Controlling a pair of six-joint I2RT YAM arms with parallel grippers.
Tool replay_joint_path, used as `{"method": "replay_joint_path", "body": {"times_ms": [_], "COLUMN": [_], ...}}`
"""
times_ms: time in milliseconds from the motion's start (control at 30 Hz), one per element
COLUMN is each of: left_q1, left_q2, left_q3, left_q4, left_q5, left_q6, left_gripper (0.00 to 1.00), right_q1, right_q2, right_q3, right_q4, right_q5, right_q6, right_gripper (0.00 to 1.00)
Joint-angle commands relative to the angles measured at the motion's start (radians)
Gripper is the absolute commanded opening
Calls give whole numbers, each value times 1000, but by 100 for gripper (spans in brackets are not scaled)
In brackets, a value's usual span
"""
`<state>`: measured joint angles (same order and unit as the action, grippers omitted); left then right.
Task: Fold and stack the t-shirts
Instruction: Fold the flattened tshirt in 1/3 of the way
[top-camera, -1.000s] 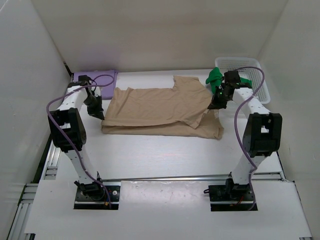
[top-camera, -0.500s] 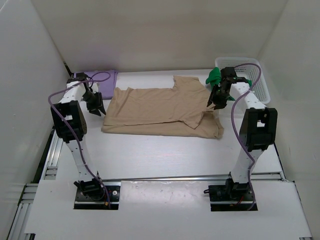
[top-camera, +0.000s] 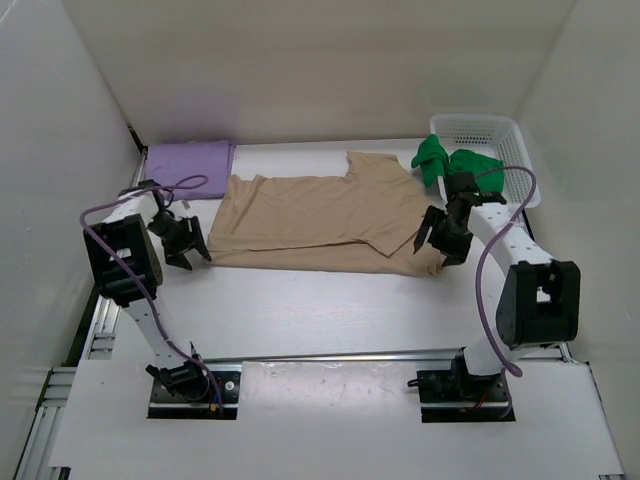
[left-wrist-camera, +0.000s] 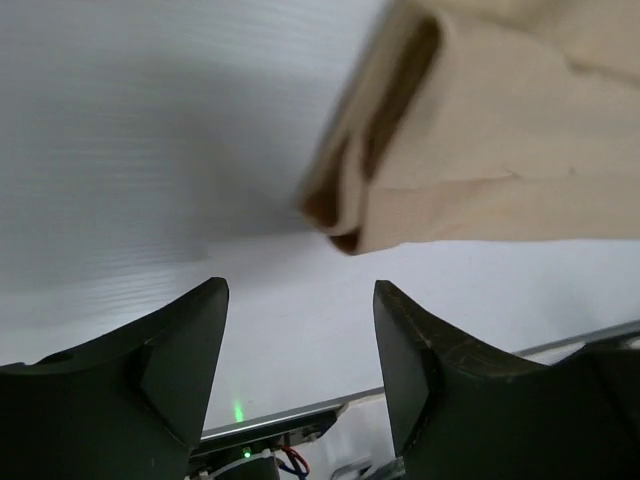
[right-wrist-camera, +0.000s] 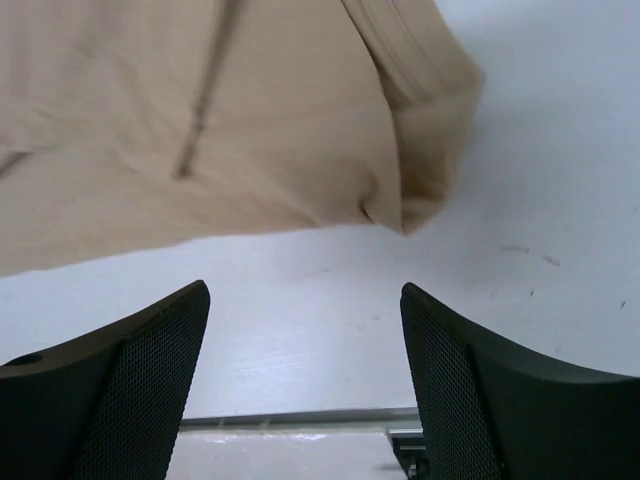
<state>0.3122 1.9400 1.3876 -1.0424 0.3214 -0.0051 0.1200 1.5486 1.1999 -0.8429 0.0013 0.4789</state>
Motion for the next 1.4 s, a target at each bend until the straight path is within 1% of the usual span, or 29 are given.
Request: {"method": "replay_joint_path", "body": {"times_ms": [0, 167, 267, 367, 433, 467, 500, 533, 567, 600, 633, 667, 700, 767, 800, 833, 867, 900, 967, 1000, 1067, 1100, 1167, 1200, 1233, 1267, 1300, 1333, 1367], "left_q1": [-82, -104, -104, -114, -123, -124, -124, -124, -124, -124, -124, -124, -124, -110, -101, -90, -56, -39, -10, -10, -10, -10, -10, -10, -10, -10, -10, -28, -74], "left_q2": [-38, -10, 30, 60, 89, 89, 100, 109, 109, 109, 120, 120, 111, 64, 39, -16, -48, -80, -175, -203, -287, -312, -375, -392, -410, -427, -465, -489, -545], "left_q3": [-61, -29, -18, 10, 19, 28, 28, 28, 40, 51, 51, 60, 60, 19, 2, -18, -38, -86, -136, -188, -248, -307, -363, -418, -445, -473, -525, -554, -582], "left_q4": [87, 111, 134, 134, 134, 134, 134, 134, 134, 134, 134, 134, 122, 111, 98, 87, 75, 53, 29, -3, -30, -42, -77, -87, -87, -87, -70, -33, 70], "left_q5": [-2, -16, -28, -28, -28, -28, -28, -19, -19, -19, -9, -8, 1, 11, 11, 1, -8, -8, -59, -82, -126, -140, -200, -226, -257, -333, -385, -462, -643], "left_q6": [5, 5, 5, 5, 5, 5, 5, 5, 5, 5, 5, 5, 5, 5, 5, 5, 5, 5, 5, 5, 5, 5, 5, 5, 5, 5, 5, 5, 5], "left_gripper": [71, 76, 76, 76, 72, 70, 66, 60, 52, 30, 18, 10, 10, 10, 10, 10, 10, 10, 10, 10, 10, 10, 10, 12, 28, 38, 48, 59, 59], "right_q1": [-2, -12, -39, -69, -82, -91, -91, -91, -91, -91, -91, -91, -91, -91, -91, -91, -91, -91, -91, -91, -91, -91, -91, -91, -91, -91, -91, -91, -91], "right_q2": [28, 65, 74, 84, 120, 133, 143, 166, 166, 177, 177, 159, 144, 70, 4, -31, -69, -146, -226, -295, -353, -407, -477, -496, -511, -534, -535, -545, -545], "right_q3": [-95, -160, -204, -226, -235, -235, -235, -235, -226, -226, -226, -226, -240, -275, -290, -302, -331, -350, -394, -443, -493, -517, -582, -598, -615, -644, -660, -672, -697], "right_q4": [22, 112, 215, 255, 286, 298, 298, 298, 298, 298, 298, 298, 285, 249, 210, 187, 159, 107, 67, 48, 7, -4, -15, -25, -25, -34, -35, -35, -22], "right_q5": [19, 31, -38, -38, -38, -26, -26, -14, -4, -4, -4, -4, -4, 6, 22, 35, 35, 49, 49, 49, 28, 28, 12, 12, 12, 12, 0, 0, -13], "right_q6": [67, 108, 130, 167, 182, 182, 182, 182, 182, 182, 182, 193, 193, 202, 211, 211, 211, 211, 224, 234, 257, 270, 303, 314, 323, 335, 336, 336, 336], "right_gripper": [81, 83, 83, 83, 83, 81, 77, 68, 44, 37, 26, 6, 0, 0, 0, 0, 0, 0, 0, 0, 0, 0, 0, 0, 2, 6, 13, 17, 18]}}
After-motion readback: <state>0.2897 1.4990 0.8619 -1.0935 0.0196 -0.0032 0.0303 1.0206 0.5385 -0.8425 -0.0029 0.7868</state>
